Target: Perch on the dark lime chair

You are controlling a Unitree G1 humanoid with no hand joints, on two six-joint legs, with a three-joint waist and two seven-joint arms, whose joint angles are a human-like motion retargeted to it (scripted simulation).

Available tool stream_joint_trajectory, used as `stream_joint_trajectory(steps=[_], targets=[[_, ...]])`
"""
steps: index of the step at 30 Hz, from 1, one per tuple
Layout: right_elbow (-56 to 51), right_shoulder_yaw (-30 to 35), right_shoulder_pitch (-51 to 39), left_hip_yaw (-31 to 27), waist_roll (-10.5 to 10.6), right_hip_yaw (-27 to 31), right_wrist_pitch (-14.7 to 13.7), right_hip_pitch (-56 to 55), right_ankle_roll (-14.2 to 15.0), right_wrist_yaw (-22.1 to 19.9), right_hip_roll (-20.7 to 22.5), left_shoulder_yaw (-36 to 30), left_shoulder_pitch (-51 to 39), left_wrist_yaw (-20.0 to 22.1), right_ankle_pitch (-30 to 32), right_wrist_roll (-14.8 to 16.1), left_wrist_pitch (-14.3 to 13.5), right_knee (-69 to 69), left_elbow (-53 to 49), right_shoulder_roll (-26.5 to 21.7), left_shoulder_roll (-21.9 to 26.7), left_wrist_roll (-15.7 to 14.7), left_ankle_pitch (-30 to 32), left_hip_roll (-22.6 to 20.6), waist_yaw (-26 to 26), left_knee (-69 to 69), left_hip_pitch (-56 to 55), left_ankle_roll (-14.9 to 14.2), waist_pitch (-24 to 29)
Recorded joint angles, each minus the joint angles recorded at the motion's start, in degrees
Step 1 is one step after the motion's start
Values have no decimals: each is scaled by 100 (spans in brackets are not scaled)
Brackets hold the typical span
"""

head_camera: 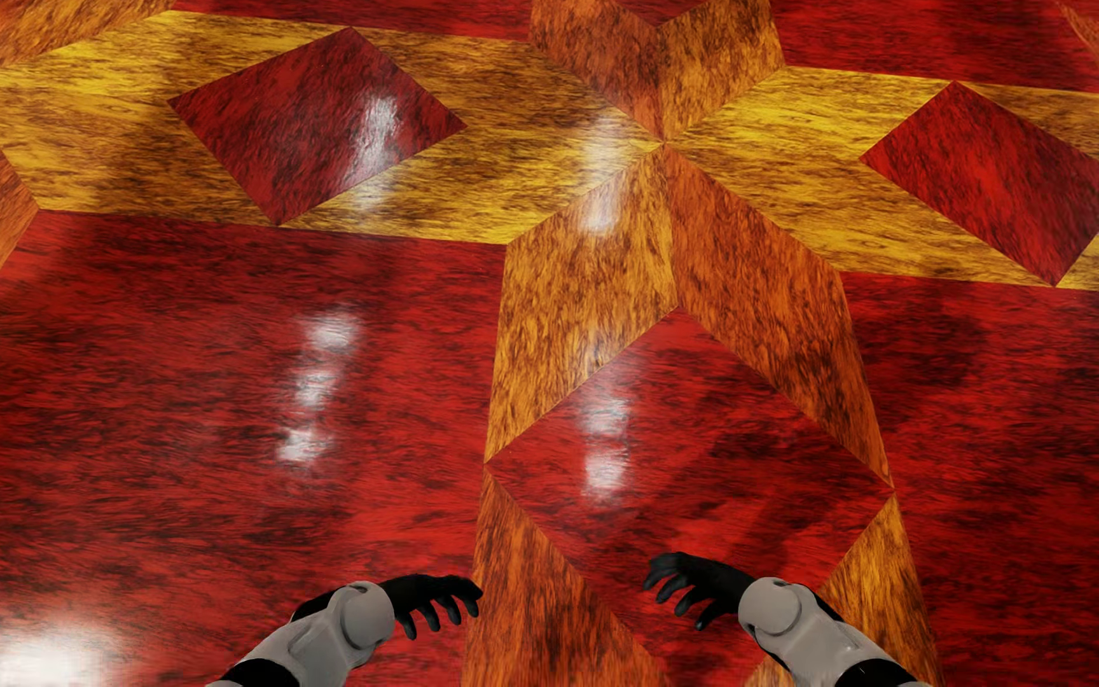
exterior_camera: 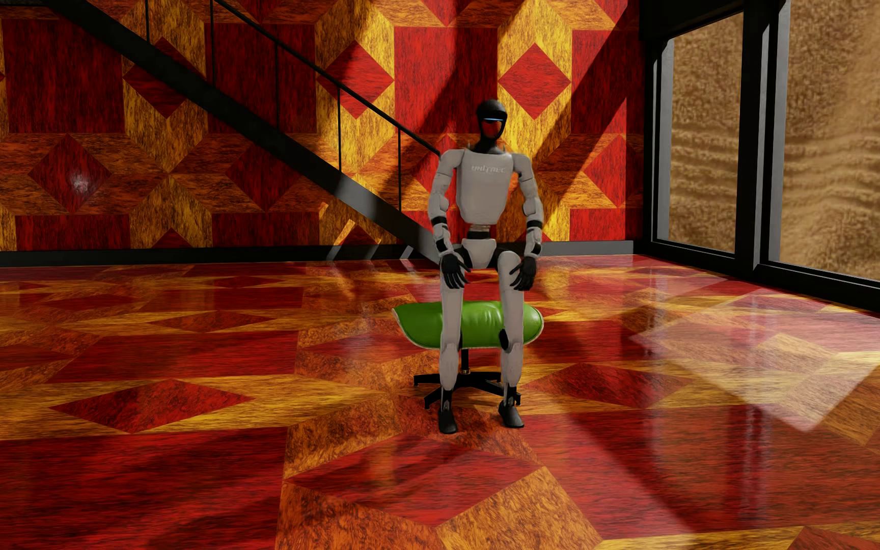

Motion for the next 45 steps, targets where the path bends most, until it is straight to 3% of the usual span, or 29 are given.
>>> stream_joint_trajectory(steps=[2, 3, 5, 9, 11, 14, 19, 22, 26, 29, 32, 35, 38, 40, 42, 44, 45], targets=[[-232, 273, -392, -39, 14, 18, -27, -484, 91, -332, -64, -558, -465, 198, -15, 28, -41, 373, -259, -126, 92, 126, -169, 67, 5, 435, -489, -41, 476], [-255, 409, -598, -197, 71, 100, -486, -784, 103, -300, -32, -504, -831, -73, -85, -28, -507, 628, -274, -172, 177, 107, -503, 133, 3, 717, -752, -37, 778], [-480, 737, -1008, -226, 86, 127, -594, -1355, 247, -391, -119, -1032, -1347, 58, -129, -73, -603, 1085, -376, -337, 233, 257, -736, 271, 6, 1201, -1261, -91, 1216], [-1486, 1402, -1930, -319, 203, 253, -945, -2712, 543, -231, -345, -1970, -2431, 488, -440, -323, -770, 2467, -522, -970, 326, 563, -612, 625, -56, 2502, -2572, -667, 2102], [-2298, 1564, -2254, -436, 231, 359, -1280, -3443, 741, -514, -487, -2417, -2969, 815, -641, -321, -1013, 3263, -974, -1460, 590, 693, -818, 764, -74, 3267, -3247, -865, 2452], [-3426, 1854, -2864, -710, 217, 561, -1582, -4562, 941, -1222, -597, -2992, -3813, 1838, -917, -18, -1165, 4418, -1946, -2187, 1256, 508, -1179, 877, -109, 4418, -4269, -986, 2949], [-5313, 2008, -3426, -1170, 244, 872, -1899, -6202, 1302, -2502, -781, -3917, -5043, 3500, -1337, 834, -1283, 6345, -4113, -3528, 2735, -198, -1758, 974, -103, 6429, -5871, -1088, 3460], [-6164, 1893, -3539, -1397, 269, 1060, -2101, -6924, 1413, -2994, -853, -4079, -5415, 4109, -1503, 1114, -1377, 7356, -4974, -4112, 3389, -419, -2037, 998, -96, 7472, -6573, -1147, 3670], [-6706, 1516, -3344, -1590, 276, 1206, -2128, -7351, 1357, -3142, -878, -3974, -5451, 4327, -1581, 1242, -1359, 8296, -5479, -4388, 3837, -528, -2189, 1018, -117, 8402, -7005, -1200, 3777], [-6570, 1204, -3031, -1662, 291, 1207, -1998, -7223, 1238, -2865, -839, -3354, -4868, 4053, -1548, 1110, -1232, 8684, -5321, -4178, 3768, -428, -2103, 1015, -129, 8779, -6958, -1161, 3698], [-6125, 979, -2737, -1700, 273, 1210, -1801, -6933, 1106, -2376, -815, -2527, -4117, 3557, -1444, 880, -1128, 8947, -4881, -3816, 3405, -290, -1976, 1014, -145, 9007, -6687, -1143, 3545], [-5368, 530, -2003, -1610, 286, 1168, -1678, -6310, 1022, -1903, -874, -1392, -3004, 2944, -1256, 534, -1098, 8878, -3985, -3251, 2662, -71, -1776, 1053, -135, 8935, -6057, -1130, 3330], [-4754, -280, -1122, -1588, 376, 1113, -1523, -5802, 980, -1696, -892, -238, -1980, 2809, -1083, 282, -945, 8774, -3058, -2557, 1681, -6, -1583, 981, -98, 8866, -5636, -1008, 3125], [-4233, -735, -586, -1539, 386, 1092, -1474, -5541, 900, -2015, -858, 476, -1394, 3184, -993, 304, -795, 8693, -2493, -2006, 1014, -251, -1501, 927, -89, 8790, -5352, -937, 2974], [-3723, -1150, -142, -1500, 364, 1092, -1282, -5361, 814, -2478, -848, 1031, -897, 3621, -968, 512, -510, 8685, -2050, -1492, 443, -735, -1461, 845, -97, 8746, -5120, -872, 2809], [-3046, -1379, 176, -1442, 309, 1080, -1076, -5200, 681, -2730, -809, 1391, -524, 3439, -1008, 1036, -367, 8721, -1519, -1032, 155, -1407, -1500, 814, -109, 8734, -4874, -795, 2630], [-2625, -1482, 306, -1443, 290, 1076, -1101, -5135, 622, -2850, -791, 1519, -347, 3348, -1052, 1192, -366, 8744, -1154, -860, 124, -1480, -1480, 794, -111, 8747, -4800, -796, 2516]])
